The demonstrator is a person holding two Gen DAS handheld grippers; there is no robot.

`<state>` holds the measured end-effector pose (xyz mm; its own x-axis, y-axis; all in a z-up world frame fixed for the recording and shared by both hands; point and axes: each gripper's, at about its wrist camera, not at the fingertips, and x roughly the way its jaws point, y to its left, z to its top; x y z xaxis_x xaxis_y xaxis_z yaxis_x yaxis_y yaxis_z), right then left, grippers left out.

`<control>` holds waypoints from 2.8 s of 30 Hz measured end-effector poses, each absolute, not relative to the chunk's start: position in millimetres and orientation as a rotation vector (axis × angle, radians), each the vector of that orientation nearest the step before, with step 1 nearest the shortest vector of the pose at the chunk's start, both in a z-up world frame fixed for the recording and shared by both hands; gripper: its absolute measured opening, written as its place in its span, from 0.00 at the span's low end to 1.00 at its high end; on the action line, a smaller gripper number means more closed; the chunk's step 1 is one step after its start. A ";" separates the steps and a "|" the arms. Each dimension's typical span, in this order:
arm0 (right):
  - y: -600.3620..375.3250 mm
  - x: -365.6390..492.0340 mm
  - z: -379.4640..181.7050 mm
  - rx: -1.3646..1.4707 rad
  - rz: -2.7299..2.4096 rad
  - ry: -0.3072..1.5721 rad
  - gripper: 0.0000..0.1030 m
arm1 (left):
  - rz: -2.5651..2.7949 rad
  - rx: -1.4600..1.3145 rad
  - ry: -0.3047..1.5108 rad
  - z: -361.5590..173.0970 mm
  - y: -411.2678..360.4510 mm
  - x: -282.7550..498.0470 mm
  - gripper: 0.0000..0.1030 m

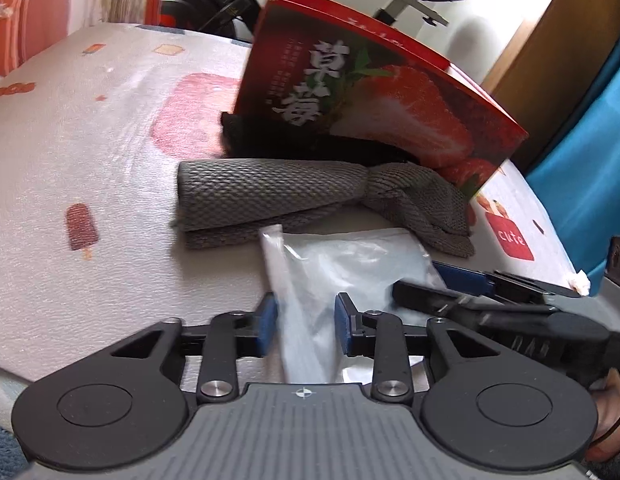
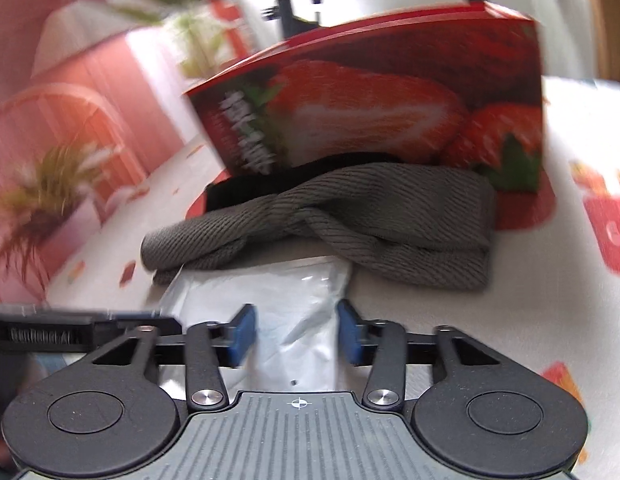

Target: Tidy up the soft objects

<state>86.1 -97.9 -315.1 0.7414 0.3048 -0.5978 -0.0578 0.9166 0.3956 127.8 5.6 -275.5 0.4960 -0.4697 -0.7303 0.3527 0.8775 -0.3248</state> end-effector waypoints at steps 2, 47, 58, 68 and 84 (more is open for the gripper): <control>-85.7 88.7 -313.2 0.307 0.223 0.718 0.69 | -0.498 -0.127 0.927 -274.7 3.3 127.2 0.35; -167.5 182.0 -164.1 0.161 0.187 0.440 0.41 | -0.675 -0.202 0.690 -128.4 -44.1 265.9 0.32; -211.9 271.1 -192.1 0.192 0.130 0.542 0.40 | -0.639 -0.170 0.770 -149.8 -89.5 352.9 0.32; -217.9 325.5 -215.7 0.161 0.072 0.703 0.38 | -0.620 -0.186 0.858 -187.7 -100.7 394.6 0.32; -206.9 282.6 -197.4 0.171 0.005 0.672 0.42 | -0.561 -0.005 0.668 -144.3 -76.3 332.1 0.39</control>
